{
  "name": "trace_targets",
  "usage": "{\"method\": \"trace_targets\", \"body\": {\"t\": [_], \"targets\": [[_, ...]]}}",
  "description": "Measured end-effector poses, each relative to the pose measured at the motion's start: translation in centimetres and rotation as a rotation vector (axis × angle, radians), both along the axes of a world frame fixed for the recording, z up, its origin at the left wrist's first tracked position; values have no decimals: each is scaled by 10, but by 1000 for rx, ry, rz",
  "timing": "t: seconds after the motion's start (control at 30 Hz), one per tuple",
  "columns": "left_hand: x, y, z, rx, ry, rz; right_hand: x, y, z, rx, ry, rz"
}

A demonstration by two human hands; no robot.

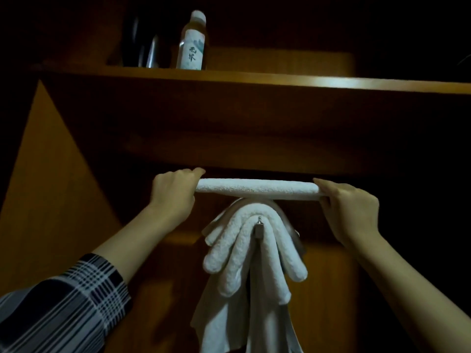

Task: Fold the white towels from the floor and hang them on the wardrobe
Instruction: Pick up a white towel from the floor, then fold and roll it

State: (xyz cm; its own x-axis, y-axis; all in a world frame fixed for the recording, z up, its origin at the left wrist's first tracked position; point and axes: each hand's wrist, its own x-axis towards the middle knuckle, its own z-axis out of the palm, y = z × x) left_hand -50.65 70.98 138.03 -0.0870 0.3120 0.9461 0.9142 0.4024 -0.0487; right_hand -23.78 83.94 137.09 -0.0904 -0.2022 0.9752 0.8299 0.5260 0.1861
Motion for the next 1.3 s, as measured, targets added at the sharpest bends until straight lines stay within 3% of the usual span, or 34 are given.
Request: {"method": "trace_targets", "body": {"t": [0.2,0.33,0.6,0.77,1.1,1.3], "targets": [[0,6,-53,11,-161,-127,4,12,-55,58,-99,24],[21,12,-94,80,-113,-306,-2,3,-91,26,-86,52],[58,44,-135,-21,-374,-296,-47,-24,-136,-293,63,247],[52,47,-142,-72,-634,-871,-67,-32,-139,-457,135,416],[48,59,-151,-170,-585,-971,-69,-37,-136,-670,-130,309],[38,60,-140,-314,-460,-858,-69,-34,-133,-672,-212,355]]}}
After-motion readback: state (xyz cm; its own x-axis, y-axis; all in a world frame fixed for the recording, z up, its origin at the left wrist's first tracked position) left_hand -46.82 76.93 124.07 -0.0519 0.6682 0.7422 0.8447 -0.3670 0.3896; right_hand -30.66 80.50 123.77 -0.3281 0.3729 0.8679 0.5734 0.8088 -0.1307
